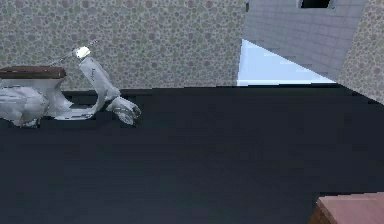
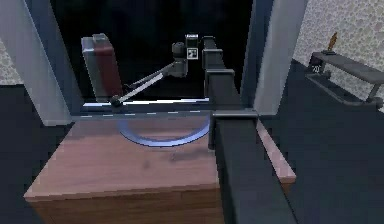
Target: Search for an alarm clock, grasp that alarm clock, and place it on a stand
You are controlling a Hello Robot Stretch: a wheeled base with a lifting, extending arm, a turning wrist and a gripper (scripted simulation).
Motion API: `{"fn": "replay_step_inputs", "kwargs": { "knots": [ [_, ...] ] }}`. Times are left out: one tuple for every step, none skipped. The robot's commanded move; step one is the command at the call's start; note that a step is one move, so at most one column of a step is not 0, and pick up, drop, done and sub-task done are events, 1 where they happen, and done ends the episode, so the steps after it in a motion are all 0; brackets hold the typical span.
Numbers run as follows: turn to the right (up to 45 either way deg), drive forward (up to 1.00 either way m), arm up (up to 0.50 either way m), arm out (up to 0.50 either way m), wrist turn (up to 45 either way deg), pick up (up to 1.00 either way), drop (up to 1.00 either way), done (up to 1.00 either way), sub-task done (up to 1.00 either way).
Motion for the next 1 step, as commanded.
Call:
{"fn": "replay_step_inputs", "kwargs": {
  "knots": [
    [0.0,0.00,0.00,0.00,45.0,0.00,0.00,0.00,0.00]
  ]
}}
